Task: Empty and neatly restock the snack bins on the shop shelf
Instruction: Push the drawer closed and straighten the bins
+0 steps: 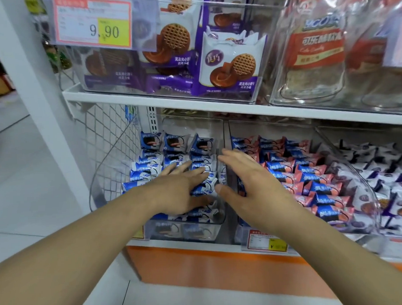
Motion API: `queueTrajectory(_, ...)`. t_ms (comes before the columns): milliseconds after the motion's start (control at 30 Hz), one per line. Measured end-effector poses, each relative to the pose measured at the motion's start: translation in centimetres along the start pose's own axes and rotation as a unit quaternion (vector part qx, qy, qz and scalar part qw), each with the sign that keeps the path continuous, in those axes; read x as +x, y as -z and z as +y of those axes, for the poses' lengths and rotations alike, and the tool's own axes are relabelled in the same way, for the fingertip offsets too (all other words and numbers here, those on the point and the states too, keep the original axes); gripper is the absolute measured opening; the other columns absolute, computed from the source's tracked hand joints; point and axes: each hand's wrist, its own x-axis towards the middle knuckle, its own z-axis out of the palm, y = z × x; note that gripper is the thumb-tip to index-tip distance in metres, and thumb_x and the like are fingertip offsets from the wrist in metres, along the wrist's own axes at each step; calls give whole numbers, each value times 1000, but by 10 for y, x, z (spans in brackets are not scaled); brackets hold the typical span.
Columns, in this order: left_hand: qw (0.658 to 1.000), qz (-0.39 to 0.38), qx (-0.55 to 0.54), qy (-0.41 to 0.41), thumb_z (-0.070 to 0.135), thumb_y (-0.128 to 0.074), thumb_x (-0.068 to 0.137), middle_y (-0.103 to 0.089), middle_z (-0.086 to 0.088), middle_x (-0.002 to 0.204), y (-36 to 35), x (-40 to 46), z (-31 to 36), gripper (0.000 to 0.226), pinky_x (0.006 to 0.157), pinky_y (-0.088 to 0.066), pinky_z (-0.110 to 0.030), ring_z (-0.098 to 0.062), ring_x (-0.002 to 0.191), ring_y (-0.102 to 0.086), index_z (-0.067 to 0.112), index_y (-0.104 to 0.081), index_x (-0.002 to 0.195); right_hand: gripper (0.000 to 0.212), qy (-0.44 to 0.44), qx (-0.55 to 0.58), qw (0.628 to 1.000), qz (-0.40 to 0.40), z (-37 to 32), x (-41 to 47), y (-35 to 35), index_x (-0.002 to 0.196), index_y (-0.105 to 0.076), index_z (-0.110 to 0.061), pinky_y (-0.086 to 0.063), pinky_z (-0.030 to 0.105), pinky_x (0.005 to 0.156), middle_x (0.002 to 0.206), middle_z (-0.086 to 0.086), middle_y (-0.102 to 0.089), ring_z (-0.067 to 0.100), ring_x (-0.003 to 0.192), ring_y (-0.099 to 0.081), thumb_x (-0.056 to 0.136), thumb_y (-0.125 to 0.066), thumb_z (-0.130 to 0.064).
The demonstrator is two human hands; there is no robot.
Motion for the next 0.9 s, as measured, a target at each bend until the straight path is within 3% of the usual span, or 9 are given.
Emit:
queueTrajectory(133, 998, 51, 12, 25, 78, -25, 98, 11, 15, 172, 9, 12, -8, 83, 129, 5, -48, -12, 159, 14, 39, 6, 164, 69, 0, 4, 1000, 6, -3, -1, 0, 162, -32, -36, -13, 27, 128, 168, -26, -19, -5, 156, -7, 100, -56, -56)
queueTrajectory(267, 997, 15, 37, 65, 80, -21, 97, 12, 9, 173, 3, 20, -14, 88, 128, 9, -49, -14, 159, 15, 31, 5, 166, 68, 0, -2, 1000, 4, -2, 0, 0, 162, -30, -38, -13, 27, 128, 168, -27, -17, -5, 156, -6, 101, -56, -55)
queueTrajectory(367, 994, 94, 51, 33, 78, -29, 97, 4, 10, 174, 4, 25, -15, 87, 129, 0, -51, -18, 160, 9, 31, -4, 166, 67, 0, 0, 1000, 4, -2, 0, -1, 162, -30, -38, -13, 29, 129, 168, -28, -16, -6, 156, -4, 102, -55, -55)
queueTrajectory(500, 981, 170, 87, -24, 69, -35, 101, 11, 10, 173, 17, 48, -22, 83, 129, -3, -47, -14, 159, 12, 31, 1, 166, 66, 2, 5, 1000, 3, -1, -1, 0, 162, -29, -38, -11, 28, 129, 168, -29, -15, -8, 155, -2, 103, -56, -51)
queueTrajectory(633, 985, 136, 103, -10, 70, -27, 102, 13, 8, 173, 17, 67, -25, 84, 130, -1, -43, -15, 159, 12, 27, 6, 166, 66, 3, 8, 1000, -2, 1, 0, 1, 162, -28, -40, -8, 24, 127, 167, -32, -13, -15, 150, 0, 103, -55, -52)
queueTrajectory(900, 985, 150, 78, 33, 72, -26, 100, 14, 7, 172, 0, 71, -26, 85, 131, -3, -47, -14, 159, 13, 28, 6, 166, 69, 1, 0, 1000, -5, 3, -1, 2, 162, -24, -42, -9, 28, 129, 168, -31, -11, -7, 155, 1, 102, -52, -59)
